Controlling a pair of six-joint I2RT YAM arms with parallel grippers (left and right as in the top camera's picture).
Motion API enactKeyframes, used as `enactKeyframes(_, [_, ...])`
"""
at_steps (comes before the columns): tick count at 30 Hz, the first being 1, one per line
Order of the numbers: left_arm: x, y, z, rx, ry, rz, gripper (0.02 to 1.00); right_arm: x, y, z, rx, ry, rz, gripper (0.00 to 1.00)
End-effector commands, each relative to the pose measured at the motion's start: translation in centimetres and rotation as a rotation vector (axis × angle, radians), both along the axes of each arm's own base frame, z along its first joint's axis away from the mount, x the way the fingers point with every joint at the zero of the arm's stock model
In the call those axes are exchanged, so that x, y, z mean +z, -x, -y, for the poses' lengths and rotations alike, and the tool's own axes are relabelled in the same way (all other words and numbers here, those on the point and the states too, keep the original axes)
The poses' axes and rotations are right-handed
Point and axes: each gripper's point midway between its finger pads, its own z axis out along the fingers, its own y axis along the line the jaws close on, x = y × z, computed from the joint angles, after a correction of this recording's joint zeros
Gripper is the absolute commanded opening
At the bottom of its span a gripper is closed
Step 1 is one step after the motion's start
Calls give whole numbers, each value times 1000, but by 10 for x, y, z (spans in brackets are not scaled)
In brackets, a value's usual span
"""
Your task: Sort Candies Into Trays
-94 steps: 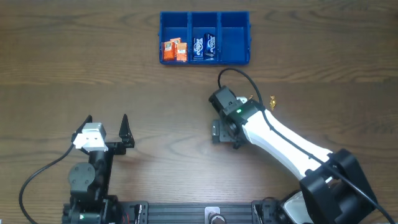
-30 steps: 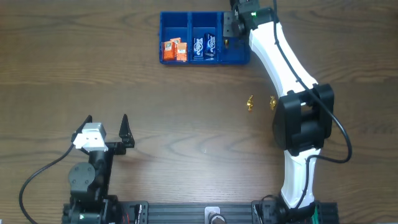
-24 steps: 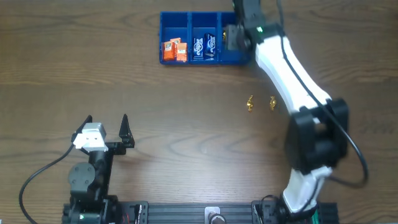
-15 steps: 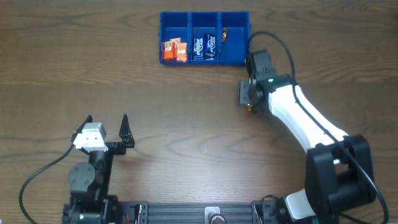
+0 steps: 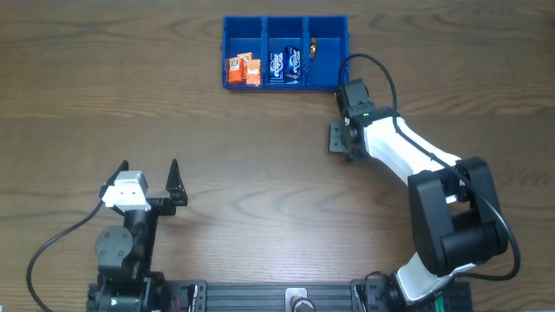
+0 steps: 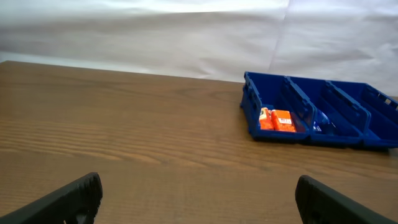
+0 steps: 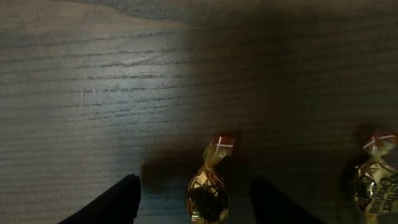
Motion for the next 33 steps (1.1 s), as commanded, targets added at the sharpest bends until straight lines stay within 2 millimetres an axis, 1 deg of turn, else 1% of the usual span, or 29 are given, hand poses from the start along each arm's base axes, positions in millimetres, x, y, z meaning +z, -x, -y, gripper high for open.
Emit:
enactKeyframes(1, [-18,1,-2,10,-15,-51,998,-8,2,4,-17,22,-16,564])
enactKeyframes(2, [-18,1,-2,10,-15,-51,998,-12,4,5,-17,25,-28,562])
enactKeyframes(4, [-18,1,-2,10,-15,-51,998,-13,4,5,-17,26,-32,560])
enactKeyframes(5, [-18,1,-2,10,-15,-51,998,-13,3,4,-17,24,-26,524])
enactKeyframes(8, [-18,1,-2,10,-15,-51,998,-13,3,4,-17,25,-29,321])
enactKeyframes(9, [-18,1,-2,10,-15,-51,998,-13,4,5,-18,26,-31,272])
enactKeyframes(12, [-18,1,-2,10,-15,-51,996,-14,5,6,-19,28,-36,172])
enactKeyframes(14, [-18,1,-2,10,-15,-51,998,-13,4,6,-20,27,-32,156])
enactKeyframes(15, [-18,1,-2,10,-15,-51,996,-7,2,5,-22,20,-15,141])
enactKeyframes(16, [-18,1,-2,10,-15,-51,998,12,-3,-2,-10,2,41,132])
enactKeyframes(17, [-18,1,-2,10,-15,-51,998,35,-10,-8,1,-16,112,132])
enactKeyframes(18, [-18,1,-2,10,-15,-51,998,77,-21,-15,10,-27,236,132])
enactKeyframes(19, [-18,1,-2,11,-15,-51,998,136,-36,-21,10,-42,388,130])
enactKeyframes(20, [-18,1,-2,10,-15,-51,998,171,-48,-25,27,-57,464,128])
enactKeyframes(21, [-18,1,-2,10,-15,-51,998,202,-63,-26,33,-59,523,123])
enactKeyframes(22, [-18,1,-2,10,-15,-51,998,231,-83,-29,54,-51,575,121])
enactKeyframes(23, [-18,1,-2,10,-15,-51,998,246,-100,-32,68,-39,595,121])
enactKeyframes(24, [-18,1,-2,10,-15,-51,998,254,-121,-35,77,-25,597,121])
enactKeyframes(25, [-18,1,-2,10,-15,-51,998,253,-139,-35,72,-16,584,121])
enactKeyframes(26, [-18,1,-2,10,-15,-51,998,247,-152,-36,67,-9,564,121])
enactKeyframes(28, [-18,1,-2,10,-15,-51,998,227,-175,-40,65,5,522,123])
enactKeyframes(29, [-18,1,-2,10,-15,-51,998,214,-185,-41,67,12,502,126])
enactKeyframes(31, [-18,1,-2,10,-15,-51,998,182,-198,-40,54,19,459,148])
enactKeyframes(33, [-18,1,-2,10,-15,-51,998,155,-203,-38,51,31,414,159])
